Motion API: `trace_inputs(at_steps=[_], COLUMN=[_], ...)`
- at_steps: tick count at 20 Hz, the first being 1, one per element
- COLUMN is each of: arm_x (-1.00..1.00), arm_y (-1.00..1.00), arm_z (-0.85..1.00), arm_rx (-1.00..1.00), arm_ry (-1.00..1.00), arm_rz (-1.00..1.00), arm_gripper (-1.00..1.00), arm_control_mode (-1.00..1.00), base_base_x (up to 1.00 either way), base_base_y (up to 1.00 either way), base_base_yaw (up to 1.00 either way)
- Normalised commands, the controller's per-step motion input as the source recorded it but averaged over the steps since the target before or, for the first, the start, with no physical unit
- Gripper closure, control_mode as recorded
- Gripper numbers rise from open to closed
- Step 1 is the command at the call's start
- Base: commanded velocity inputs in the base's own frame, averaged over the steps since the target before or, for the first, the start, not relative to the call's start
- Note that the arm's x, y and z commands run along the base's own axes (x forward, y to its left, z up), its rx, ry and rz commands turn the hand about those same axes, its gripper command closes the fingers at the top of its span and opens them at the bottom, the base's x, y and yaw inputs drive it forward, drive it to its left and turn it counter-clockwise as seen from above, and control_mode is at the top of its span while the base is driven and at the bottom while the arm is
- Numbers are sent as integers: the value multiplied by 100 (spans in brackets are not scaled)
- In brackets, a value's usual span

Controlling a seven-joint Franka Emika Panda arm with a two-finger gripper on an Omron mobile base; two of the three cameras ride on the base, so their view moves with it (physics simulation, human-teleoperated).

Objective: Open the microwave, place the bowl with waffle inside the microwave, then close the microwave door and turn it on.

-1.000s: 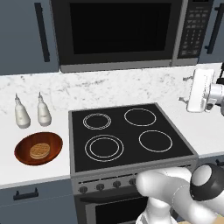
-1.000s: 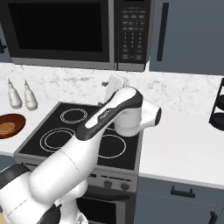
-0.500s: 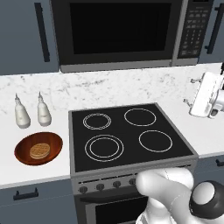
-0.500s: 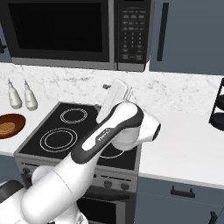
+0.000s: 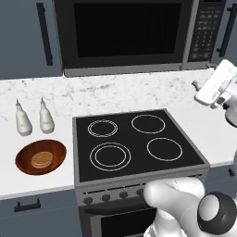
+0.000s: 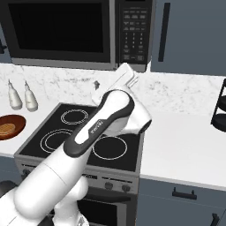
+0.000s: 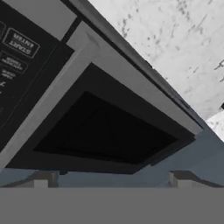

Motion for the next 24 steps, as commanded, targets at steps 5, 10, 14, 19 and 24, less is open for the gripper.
trace_inputs(at_steps=[5,10,14,19,24], arm_x=[64,74,37,43,34], arm_y=[1,-4,-17,0,0], arm_z=[23,3,0,0,0], arm_rx=[17,14,9,1,1], arm_ry=[9,14,14,11,6], arm_rz=[-12,-9,-3,0,0], arm_gripper=[-100,-100,-100,-100,-100], arm_control_mode=[-100,-100,-100,-100,-100], base_base_x=[0,0,0,0,0], base_base_y=[0,0,0,0,0], base_base_yaw=[0,0,0,0,0])
